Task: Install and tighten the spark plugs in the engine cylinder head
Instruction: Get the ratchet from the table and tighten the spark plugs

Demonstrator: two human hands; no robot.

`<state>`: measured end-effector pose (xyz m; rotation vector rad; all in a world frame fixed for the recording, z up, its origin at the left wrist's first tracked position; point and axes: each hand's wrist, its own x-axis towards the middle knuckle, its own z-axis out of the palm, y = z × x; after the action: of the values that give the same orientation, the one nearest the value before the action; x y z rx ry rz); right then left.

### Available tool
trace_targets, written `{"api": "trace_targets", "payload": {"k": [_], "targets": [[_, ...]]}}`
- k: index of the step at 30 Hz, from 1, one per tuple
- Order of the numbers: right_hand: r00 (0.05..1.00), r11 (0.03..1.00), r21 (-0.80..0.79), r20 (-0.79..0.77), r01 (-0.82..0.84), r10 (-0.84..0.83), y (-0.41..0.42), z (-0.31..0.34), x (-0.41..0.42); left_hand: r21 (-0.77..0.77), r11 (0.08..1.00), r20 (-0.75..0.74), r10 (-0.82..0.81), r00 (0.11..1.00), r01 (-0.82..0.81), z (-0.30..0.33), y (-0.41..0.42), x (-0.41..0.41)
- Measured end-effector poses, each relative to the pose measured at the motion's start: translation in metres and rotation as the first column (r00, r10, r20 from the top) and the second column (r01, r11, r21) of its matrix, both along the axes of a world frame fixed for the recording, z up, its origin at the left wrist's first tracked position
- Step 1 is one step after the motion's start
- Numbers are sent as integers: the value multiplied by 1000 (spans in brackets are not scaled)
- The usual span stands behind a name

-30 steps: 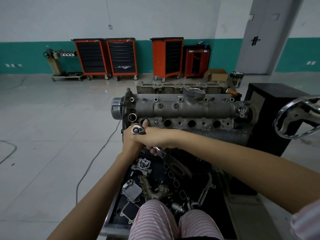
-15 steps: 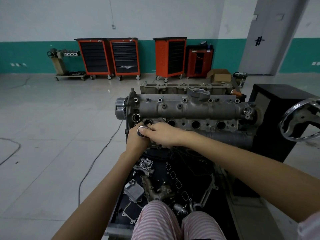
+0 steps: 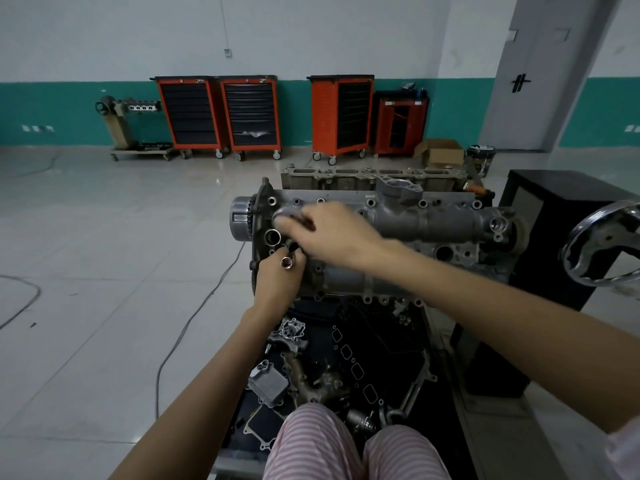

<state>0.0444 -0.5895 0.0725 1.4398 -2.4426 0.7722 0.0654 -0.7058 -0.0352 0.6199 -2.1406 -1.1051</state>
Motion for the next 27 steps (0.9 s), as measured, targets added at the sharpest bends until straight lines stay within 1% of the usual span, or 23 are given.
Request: {"api": "trace_targets", "payload": {"k": [2, 4, 6, 10, 12, 14, 18, 21, 22, 24, 26, 27], "targets": [[981, 995, 58, -180, 86, -74, -6, 21, -23, 19, 999, 30, 25, 999, -25, 1, 0, -1], [931, 970, 121, -327, 210, -161, -16, 34, -48, 34, 999, 23, 31, 999, -32, 2, 2, 0], [903, 946, 188, -392, 265, -176, -29, 39, -67, 49, 999, 10, 19, 1000, -20, 1, 2, -1], [913, 900, 335, -385, 278, -139, -49, 35, -88, 43, 999, 21, 25, 999, -25, 0, 1, 0], [911, 891, 349, -387, 289, -144, -54, 26, -97, 27, 999, 27, 19, 999, -20, 0, 0, 1], [903, 910, 305, -404, 282, -144, -57, 18, -105, 30, 1000, 23, 9, 1000, -9, -1, 0, 0], [916, 959, 178, -377, 220, -140, -69, 11, -110, 21, 1000, 5, 15, 1000, -15, 0, 2, 1], [940, 976, 82, -296, 202, -170, -77, 0, -111, 17, 1000, 10, 9, 1000, -10, 2, 2, 2], [941, 978, 70, -294, 198, -169, -77, -2, -112, 17, 1000, 10, 5, 1000, -5, 2, 2, 2], [943, 977, 127, -309, 170, -124, -75, -2, -116, 22, 1000, 14, -9, 1000, 8, 4, 2, 3], [960, 966, 224, -273, 132, -68, -71, 3, -118, 36, 999, 10, -15, 1000, 15, 5, 2, 3], [959, 955, 266, -279, 132, -55, -70, 4, -116, 44, 999, 5, -16, 1000, 16, 4, 3, 3]]}}
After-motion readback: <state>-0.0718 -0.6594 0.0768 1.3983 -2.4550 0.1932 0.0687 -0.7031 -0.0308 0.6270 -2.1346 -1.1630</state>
